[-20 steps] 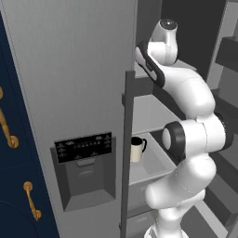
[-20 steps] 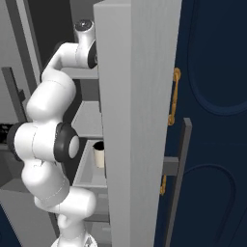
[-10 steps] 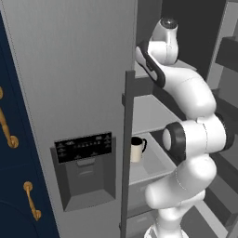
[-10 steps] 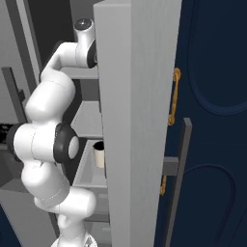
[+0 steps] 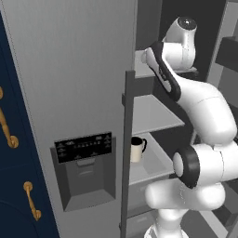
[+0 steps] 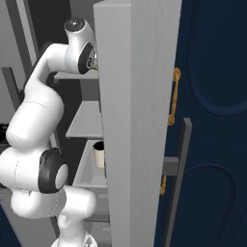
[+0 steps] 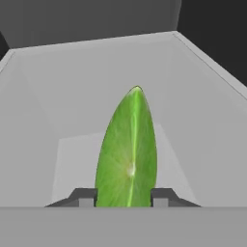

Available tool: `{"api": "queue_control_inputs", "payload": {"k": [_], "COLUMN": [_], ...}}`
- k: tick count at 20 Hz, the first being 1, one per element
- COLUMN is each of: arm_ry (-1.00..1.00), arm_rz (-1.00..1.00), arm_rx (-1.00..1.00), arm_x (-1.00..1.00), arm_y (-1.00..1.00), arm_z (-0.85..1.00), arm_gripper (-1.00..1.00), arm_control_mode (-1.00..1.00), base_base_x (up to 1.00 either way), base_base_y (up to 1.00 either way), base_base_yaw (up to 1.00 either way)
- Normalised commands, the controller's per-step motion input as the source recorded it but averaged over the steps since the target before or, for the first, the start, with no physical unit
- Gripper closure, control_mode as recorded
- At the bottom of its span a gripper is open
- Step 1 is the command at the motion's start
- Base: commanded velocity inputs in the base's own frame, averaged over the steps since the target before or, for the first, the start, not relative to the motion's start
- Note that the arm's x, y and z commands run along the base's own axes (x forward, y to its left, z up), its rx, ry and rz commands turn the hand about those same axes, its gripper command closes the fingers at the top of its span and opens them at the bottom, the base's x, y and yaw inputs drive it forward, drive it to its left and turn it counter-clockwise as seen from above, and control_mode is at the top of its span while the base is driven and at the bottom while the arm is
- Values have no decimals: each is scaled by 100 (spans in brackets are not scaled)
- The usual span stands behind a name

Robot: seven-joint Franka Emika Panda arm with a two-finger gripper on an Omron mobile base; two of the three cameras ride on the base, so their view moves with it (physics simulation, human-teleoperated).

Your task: Grab a lemon wedge from the fridge and one ice cube from the ice bowl, and put them in the glass of lemonade.

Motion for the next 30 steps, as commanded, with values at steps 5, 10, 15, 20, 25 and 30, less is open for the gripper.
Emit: {"api": "queue_control_inputs", "payload": {"k": [5,10,15,20,25,30], "arm_ry": [-3,2,22,22,13,17], "arm_rz": [0,0,0,0,0,0], "arm_rx": [2,0,0,0,0,0], "arm_x": [-100,-100,-100,-99,-78,-31], "arm_y": [-1,0,0,0,5,4], "arm_z": [0,0,-3,-32,-44,-69], "arm_gripper": [100,100,100,100,100,100], "arm_control_mode": [-100,-100,-100,-100,-100,-100], "base_base_x": [0,0,0,0,0,0], "base_base_y": [0,0,0,0,0,0], "base_base_yaw": [0,0,0,0,0,0]}}
